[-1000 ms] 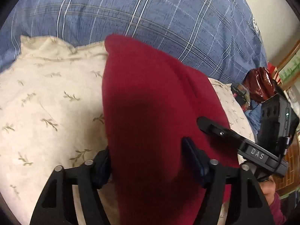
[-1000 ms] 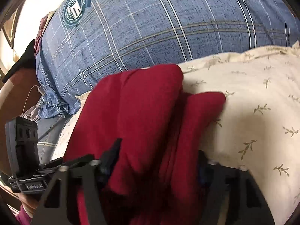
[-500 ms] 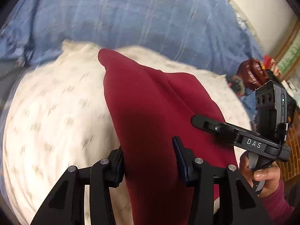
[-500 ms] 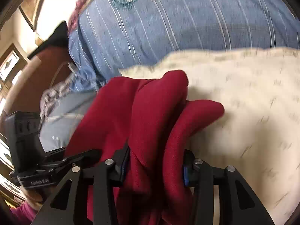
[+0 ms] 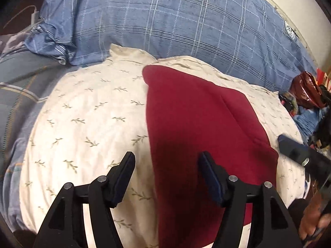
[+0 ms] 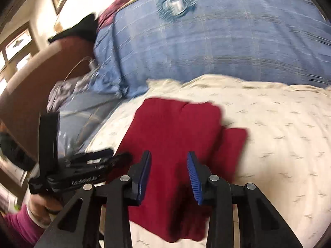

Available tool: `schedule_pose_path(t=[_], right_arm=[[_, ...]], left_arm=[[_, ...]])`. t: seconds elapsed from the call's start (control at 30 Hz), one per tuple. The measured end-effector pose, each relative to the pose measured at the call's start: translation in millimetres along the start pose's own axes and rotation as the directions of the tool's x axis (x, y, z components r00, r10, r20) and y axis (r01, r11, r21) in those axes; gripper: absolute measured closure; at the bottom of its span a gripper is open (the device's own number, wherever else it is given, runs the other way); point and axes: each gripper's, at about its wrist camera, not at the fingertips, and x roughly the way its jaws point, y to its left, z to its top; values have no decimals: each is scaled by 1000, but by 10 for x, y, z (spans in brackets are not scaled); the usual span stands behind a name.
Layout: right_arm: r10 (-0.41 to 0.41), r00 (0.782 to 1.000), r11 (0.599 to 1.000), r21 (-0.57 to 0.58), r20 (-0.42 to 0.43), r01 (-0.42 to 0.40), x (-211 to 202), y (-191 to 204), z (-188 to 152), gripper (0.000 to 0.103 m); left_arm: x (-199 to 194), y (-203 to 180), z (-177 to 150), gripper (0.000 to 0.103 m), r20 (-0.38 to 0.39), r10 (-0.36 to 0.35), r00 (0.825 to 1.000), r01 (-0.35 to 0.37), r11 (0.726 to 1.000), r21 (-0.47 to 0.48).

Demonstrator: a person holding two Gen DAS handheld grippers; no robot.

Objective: Fold small clothes

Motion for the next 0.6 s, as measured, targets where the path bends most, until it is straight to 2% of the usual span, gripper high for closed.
schedule_pose_path(t=[0.13,0.23,0.33,0.4,0.47,0.53,0.6], right_arm=[[-147,985,989,-20,-88,146,355,-37,-163,71],[-143,987,989,12,-75,145,338,-62,-185,71],[-117,992,992,35,-47,118,166,3,-145,64],[-127,992,991,32,-13,127,65,62,-116,46],[-164,986,986,23,19,164,-33,116,-134,41],[-209,977,978,20,37,208,-111,133,-155,41],[-216,975,976,23,57,215,-166,152,-170,38]], left_arm=[[-235,-66,-113,38,59,71,996,-73,997,32],[-371,-145,-169,38,89,90,992,-94,995,43],[-517,-190,-225,38,128,118,985,-125,991,46],[-591,-230,-252,38,150,126,981,-134,990,40],[-646,-273,-286,38,158,127,979,-134,990,33],[-676,-306,-313,38,150,131,980,-138,990,35],[-698,-351,-326,38,145,132,981,-139,989,43]])
